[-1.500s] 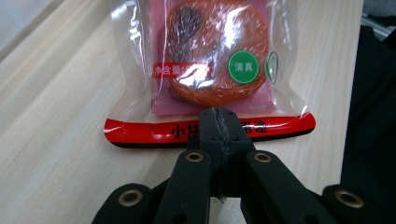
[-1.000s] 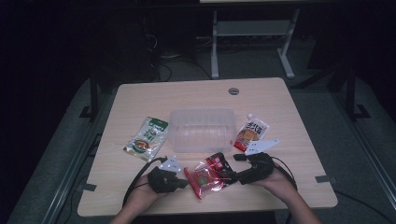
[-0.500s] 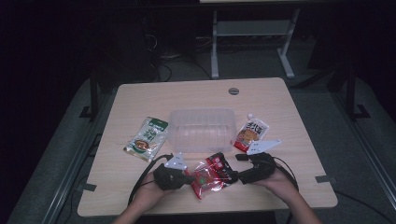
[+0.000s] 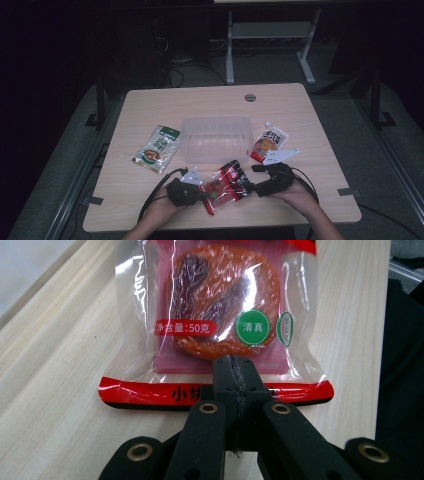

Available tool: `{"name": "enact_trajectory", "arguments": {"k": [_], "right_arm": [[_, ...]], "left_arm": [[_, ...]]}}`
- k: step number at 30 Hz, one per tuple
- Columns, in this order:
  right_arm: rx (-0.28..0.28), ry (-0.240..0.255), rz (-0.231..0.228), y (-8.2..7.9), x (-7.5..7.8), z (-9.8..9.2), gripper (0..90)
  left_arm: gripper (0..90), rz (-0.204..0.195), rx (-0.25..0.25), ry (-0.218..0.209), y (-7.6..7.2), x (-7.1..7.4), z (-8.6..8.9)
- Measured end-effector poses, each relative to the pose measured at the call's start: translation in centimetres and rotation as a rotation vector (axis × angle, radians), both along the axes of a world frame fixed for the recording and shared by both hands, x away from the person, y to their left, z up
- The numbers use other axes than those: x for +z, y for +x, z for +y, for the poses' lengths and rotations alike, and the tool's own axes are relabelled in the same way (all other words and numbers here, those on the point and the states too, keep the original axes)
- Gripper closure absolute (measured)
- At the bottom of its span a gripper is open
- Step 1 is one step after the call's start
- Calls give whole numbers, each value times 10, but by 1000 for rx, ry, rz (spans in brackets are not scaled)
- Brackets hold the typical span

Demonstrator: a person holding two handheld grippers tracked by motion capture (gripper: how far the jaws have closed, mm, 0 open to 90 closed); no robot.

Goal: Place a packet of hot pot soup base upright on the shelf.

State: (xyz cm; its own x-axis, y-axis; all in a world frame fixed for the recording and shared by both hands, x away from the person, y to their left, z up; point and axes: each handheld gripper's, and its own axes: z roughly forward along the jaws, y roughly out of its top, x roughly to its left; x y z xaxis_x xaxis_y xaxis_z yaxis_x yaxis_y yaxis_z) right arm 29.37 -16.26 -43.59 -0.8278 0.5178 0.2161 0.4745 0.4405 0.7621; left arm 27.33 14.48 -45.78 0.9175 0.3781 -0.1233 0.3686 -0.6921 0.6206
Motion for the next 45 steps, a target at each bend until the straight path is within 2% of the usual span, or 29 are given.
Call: {"name": "enact_trajectory", "arguments": {"k": [5, 10, 18, 22, 27, 33, 37, 41, 45], "right_arm": [[-6, 15, 22, 8, -1, 2, 222], [-17, 33, 71, 15, -5, 6, 223], [19, 0, 115, 27, -15, 20, 240], [39, 5, 154, 33, -21, 24, 245], [66, 12, 189, 32, -25, 30, 249], [73, 19, 229, 31, -28, 32, 289], [80, 28, 225, 31, -26, 30, 361], [81, 48, 194, 29, -21, 25, 544], [107, 64, 183, 28, -17, 23, 665]], "left_arm": [[898, -6, 4, 0, -1, 0, 0], [898, -8, 9, -5, -1, -1, 0], [898, -6, 9, 0, -2, -1, 0], [898, -4, 10, -1, -2, -1, 1], [898, -6, 12, -2, -2, -1, 0], [898, -9, 20, -5, -3, -1, 0], [898, -9, 17, -1, -2, -1, 0], [898, -7, 18, -3, -2, -1, 0], [898, -5, 21, -5, -2, -1, 1]]}}
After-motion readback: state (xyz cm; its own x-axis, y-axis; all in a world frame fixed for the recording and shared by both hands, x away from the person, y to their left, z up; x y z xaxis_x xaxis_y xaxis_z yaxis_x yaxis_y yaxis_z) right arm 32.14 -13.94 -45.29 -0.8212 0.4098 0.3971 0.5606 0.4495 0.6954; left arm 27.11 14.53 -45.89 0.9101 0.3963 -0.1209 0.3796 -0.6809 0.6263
